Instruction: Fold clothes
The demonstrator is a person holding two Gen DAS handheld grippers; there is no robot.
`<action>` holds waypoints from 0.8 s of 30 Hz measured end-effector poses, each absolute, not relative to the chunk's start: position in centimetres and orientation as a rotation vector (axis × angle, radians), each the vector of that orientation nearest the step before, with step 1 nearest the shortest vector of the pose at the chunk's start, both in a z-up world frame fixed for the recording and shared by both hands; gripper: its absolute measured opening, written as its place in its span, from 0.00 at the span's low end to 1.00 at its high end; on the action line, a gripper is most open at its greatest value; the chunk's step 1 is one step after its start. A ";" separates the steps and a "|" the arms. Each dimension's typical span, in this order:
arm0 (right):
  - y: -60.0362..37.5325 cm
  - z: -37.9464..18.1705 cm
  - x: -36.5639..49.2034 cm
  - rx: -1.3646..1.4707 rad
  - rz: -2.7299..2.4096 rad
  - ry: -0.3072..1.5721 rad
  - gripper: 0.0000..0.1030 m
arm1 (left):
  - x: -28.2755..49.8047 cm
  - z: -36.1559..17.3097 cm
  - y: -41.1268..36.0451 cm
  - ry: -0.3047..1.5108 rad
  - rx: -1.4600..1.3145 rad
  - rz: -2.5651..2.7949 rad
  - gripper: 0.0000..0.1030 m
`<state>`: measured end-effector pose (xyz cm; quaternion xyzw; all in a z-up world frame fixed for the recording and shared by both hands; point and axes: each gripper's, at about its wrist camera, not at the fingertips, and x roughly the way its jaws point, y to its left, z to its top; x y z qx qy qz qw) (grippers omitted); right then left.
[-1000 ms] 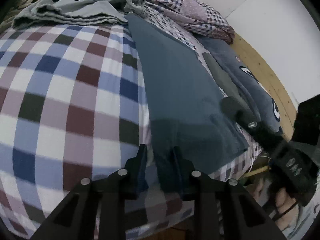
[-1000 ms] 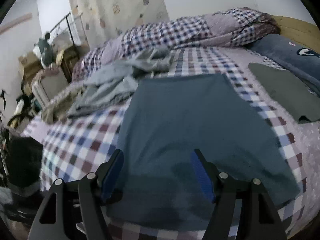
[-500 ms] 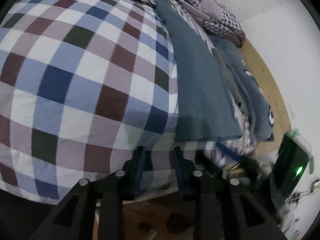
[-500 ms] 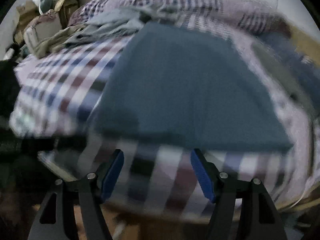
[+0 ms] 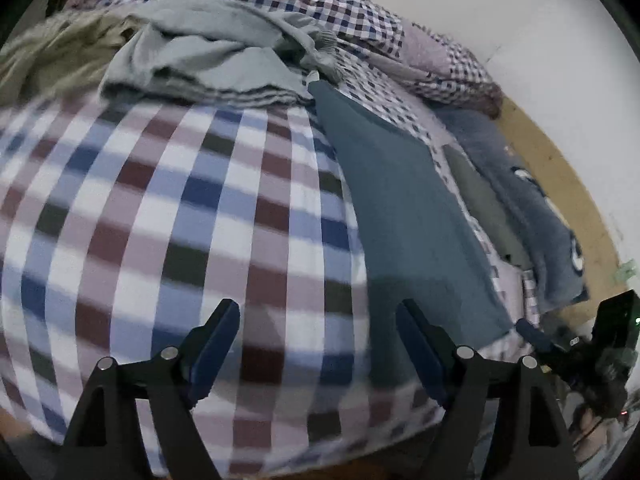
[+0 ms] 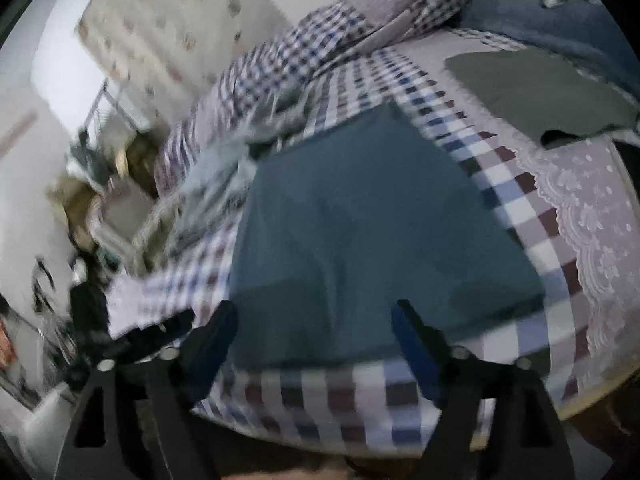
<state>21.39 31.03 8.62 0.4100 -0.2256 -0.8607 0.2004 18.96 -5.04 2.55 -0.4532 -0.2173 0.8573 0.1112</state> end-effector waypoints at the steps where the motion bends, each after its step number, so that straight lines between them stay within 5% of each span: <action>1: 31.7 8.4 20.7 1.129 -2.390 -0.697 0.84 | 18.2 2.8 -4.8 -0.626 -1.327 2.516 0.81; 6: 33.8 7.1 17.4 1.106 -2.379 -0.897 0.84 | 14.3 3.4 -3.8 -0.560 -1.278 2.514 0.81; 24: 29.3 5.9 12.7 1.120 -2.337 -0.697 0.84 | -1.1 1.7 -5.3 -0.858 -1.287 2.167 0.84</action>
